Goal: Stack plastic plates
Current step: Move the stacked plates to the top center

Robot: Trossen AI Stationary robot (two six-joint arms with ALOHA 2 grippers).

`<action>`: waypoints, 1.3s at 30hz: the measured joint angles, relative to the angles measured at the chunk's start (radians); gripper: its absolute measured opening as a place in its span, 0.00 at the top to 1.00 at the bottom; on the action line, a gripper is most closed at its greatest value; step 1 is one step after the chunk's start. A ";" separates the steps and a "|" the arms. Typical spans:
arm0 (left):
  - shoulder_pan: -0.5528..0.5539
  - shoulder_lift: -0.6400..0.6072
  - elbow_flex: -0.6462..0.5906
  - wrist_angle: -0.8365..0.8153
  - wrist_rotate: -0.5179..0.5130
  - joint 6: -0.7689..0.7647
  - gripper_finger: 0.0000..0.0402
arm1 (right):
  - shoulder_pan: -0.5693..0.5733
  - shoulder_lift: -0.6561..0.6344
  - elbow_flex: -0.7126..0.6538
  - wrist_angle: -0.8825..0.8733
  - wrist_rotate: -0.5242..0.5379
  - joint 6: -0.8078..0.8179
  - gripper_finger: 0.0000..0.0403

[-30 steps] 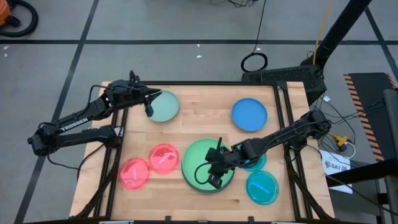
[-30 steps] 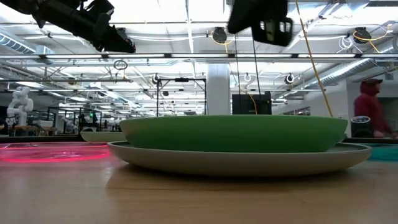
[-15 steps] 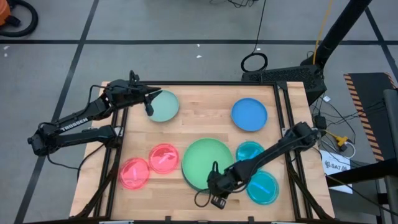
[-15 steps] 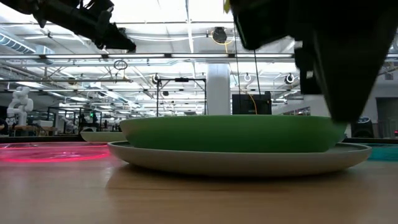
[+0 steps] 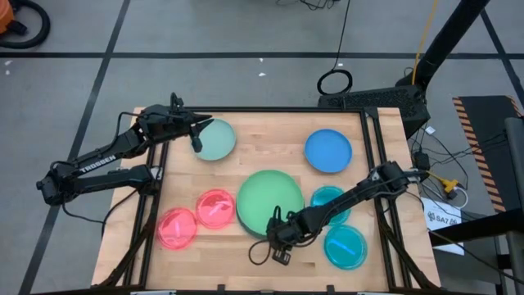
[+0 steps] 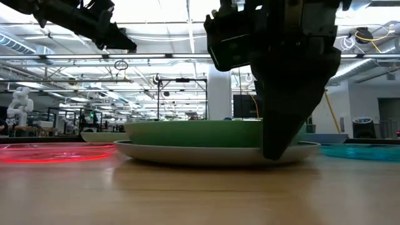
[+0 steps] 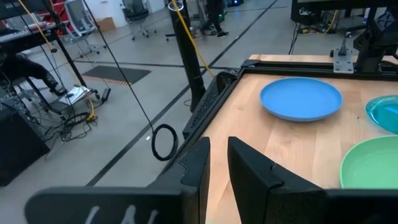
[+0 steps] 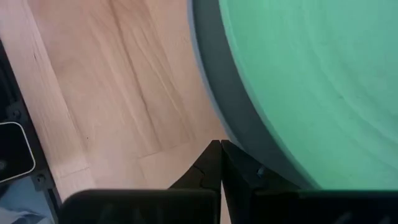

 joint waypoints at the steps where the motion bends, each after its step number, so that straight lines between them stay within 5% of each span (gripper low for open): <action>1: 0.000 0.000 0.000 -0.001 0.000 -0.004 0.84 | -0.004 0.000 0.000 -0.002 -0.003 -0.006 1.00; 16: 0.000 0.000 0.000 -0.026 0.023 -0.009 0.84 | -0.101 -0.002 0.000 -0.022 0.168 -0.078 1.00; 39: 0.000 0.000 0.000 -0.058 0.026 -0.018 0.84 | -0.380 -0.002 0.000 -0.051 0.321 -0.455 1.00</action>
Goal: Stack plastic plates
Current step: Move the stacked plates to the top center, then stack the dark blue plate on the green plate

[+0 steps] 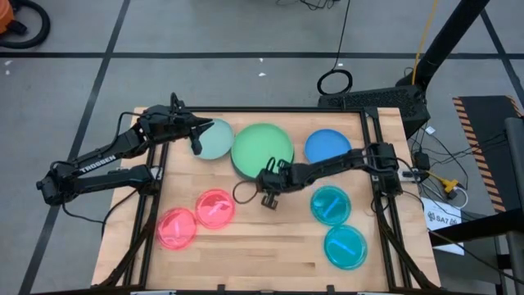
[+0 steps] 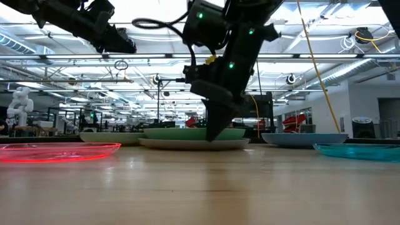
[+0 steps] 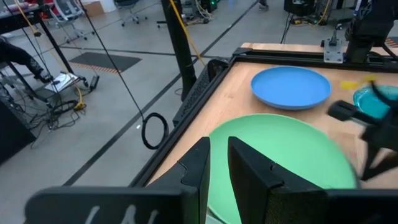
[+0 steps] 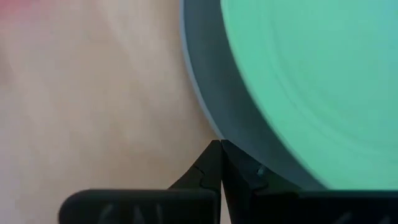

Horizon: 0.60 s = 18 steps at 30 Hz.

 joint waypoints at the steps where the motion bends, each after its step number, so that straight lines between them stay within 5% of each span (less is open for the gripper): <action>1: 0.000 0.000 0.000 -0.003 0.000 -0.004 0.84 | -0.012 0.000 0.000 0.000 0.000 -0.012 1.00; 18: 0.000 0.000 0.001 -0.091 0.000 -0.088 0.84 | -0.030 -0.121 -0.002 -0.183 -0.094 -0.285 1.00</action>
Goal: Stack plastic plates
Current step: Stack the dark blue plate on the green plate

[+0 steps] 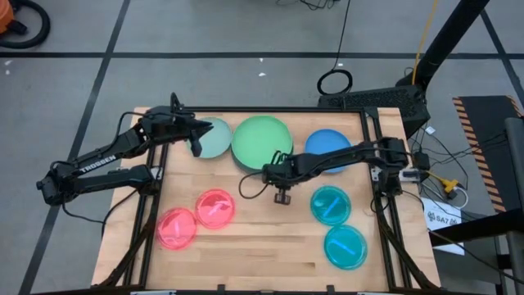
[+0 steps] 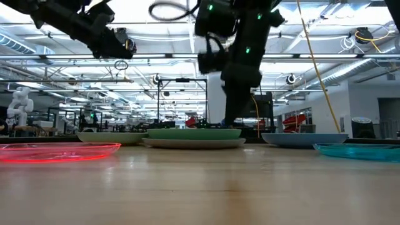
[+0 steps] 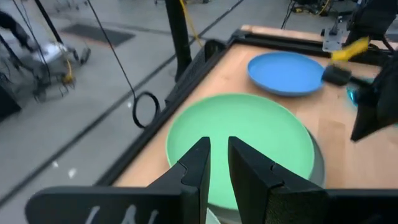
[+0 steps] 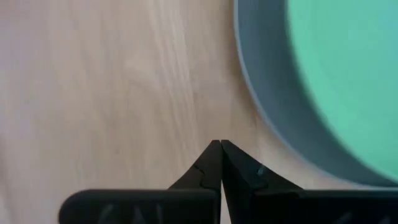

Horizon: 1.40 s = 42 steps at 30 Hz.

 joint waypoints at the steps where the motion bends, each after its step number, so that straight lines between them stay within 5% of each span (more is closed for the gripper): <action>1: -0.003 0.000 0.000 -0.018 0.000 -0.017 0.84 | -0.003 -0.018 0.000 0.001 -0.017 -0.037 1.00; 10: -0.067 0.029 0.000 -0.136 0.000 -0.119 0.84 | -0.077 -0.155 -0.101 0.201 -0.043 -0.347 1.00; 19: -0.138 0.156 0.000 -0.143 0.000 -0.134 0.84 | -0.220 -0.313 -0.393 0.734 -0.104 -0.494 1.00; 32: -0.140 0.304 0.000 -0.140 -0.023 -0.132 0.84 | -0.353 -0.456 -0.394 0.732 -0.144 -0.482 1.00; 37: -0.139 0.325 0.000 -0.136 -0.081 -0.132 0.84 | -0.386 -0.437 -0.411 0.710 -0.141 -0.399 1.00; 42: -0.131 0.328 0.000 -0.038 -0.135 0.024 0.84 | -0.396 -0.429 -0.417 0.621 -0.141 -0.169 1.00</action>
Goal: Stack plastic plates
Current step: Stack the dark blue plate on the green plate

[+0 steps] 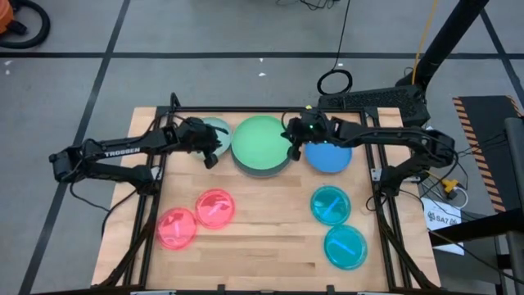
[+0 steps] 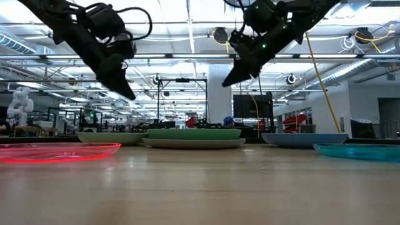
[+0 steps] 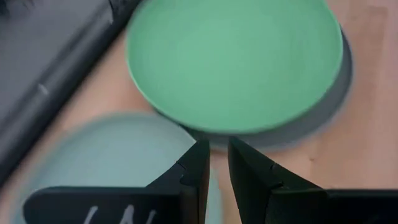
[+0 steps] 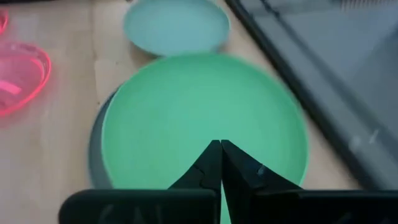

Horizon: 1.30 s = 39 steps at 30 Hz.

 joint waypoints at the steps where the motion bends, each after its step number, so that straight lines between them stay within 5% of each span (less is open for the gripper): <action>1: 0.006 0.000 0.000 0.027 -0.002 0.041 0.84 | 0.000 0.000 0.000 -0.030 0.000 0.059 1.00; 7: 0.055 0.000 0.000 0.132 -0.007 0.210 0.84 | 0.036 0.002 0.000 -0.247 -0.003 0.363 0.92; 18: 0.141 0.000 0.000 0.203 -0.007 0.278 0.84 | 0.056 0.044 0.000 -0.546 0.024 0.680 0.67; 39: 0.187 0.000 0.000 0.346 -0.005 0.314 0.84 | 0.061 0.222 0.010 -0.580 0.130 0.653 0.68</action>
